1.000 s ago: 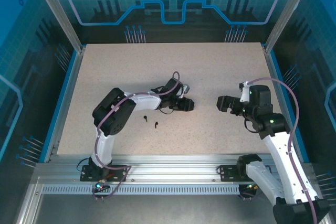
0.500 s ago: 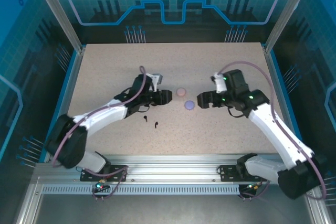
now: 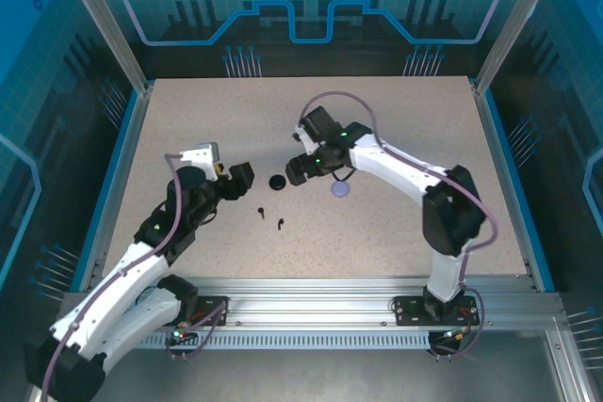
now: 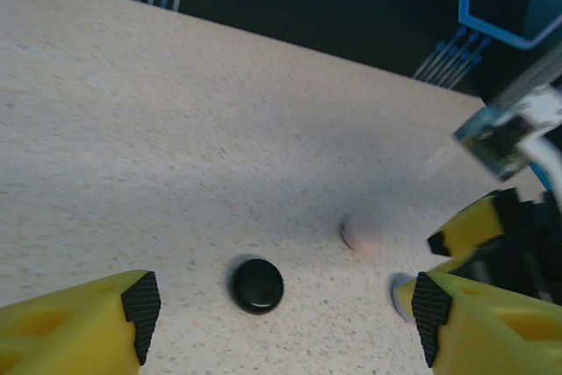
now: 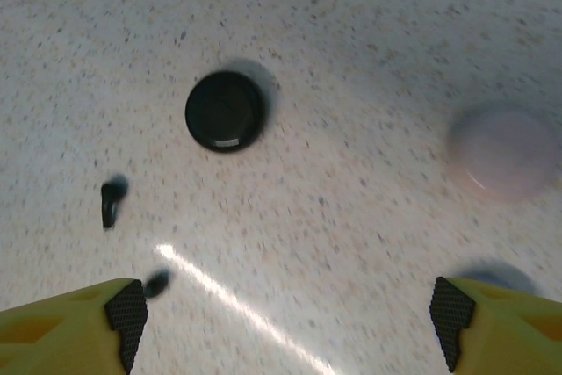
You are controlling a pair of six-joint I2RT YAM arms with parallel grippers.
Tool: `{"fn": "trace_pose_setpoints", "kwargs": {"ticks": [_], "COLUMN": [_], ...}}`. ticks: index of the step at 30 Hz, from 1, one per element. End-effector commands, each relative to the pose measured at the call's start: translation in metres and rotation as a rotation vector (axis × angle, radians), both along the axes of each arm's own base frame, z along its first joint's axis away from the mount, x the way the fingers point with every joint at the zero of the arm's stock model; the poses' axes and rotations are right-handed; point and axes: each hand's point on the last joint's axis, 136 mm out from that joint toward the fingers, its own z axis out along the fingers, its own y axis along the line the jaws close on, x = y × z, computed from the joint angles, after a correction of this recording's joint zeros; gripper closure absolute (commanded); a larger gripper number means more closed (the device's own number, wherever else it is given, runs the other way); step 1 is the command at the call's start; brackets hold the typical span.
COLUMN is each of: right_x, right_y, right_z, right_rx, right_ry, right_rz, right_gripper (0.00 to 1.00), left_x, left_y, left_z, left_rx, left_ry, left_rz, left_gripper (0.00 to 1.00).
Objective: Insert the wireless bluetooth earbuds into the charging case
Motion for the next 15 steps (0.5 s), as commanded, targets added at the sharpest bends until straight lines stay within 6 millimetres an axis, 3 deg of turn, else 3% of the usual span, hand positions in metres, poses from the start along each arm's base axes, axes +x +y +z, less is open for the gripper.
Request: {"fn": "trace_pose_setpoints", "kwargs": {"ticks": [1, 5, 9, 15], "right_x": [0.007, 0.019, 0.024, 0.027], "right_y": [0.023, 0.043, 0.071, 0.09], "right_z": [-0.009, -0.032, -0.047, -0.073], "right_rx": [-0.044, -0.124, -0.094, -0.126], "right_ry": [0.002, 0.012, 0.051, 0.09], "right_rz": [-0.042, -0.014, 0.056, 0.091], "right_gripper": [0.13, 0.11, 0.1, 0.1], "left_x": [-0.011, -0.017, -0.018, -0.018], "left_y": [0.024, 0.028, 0.028, 0.026], "left_z": [-0.017, -0.014, -0.016, -0.02], "left_rx": [0.072, 0.069, 0.068, 0.057], "left_ry": [0.03, 0.015, 0.02, 0.023], "left_rz": [0.08, 0.084, 0.079, 0.072], "left_gripper": [0.21, 0.2, 0.19, 0.19]}}
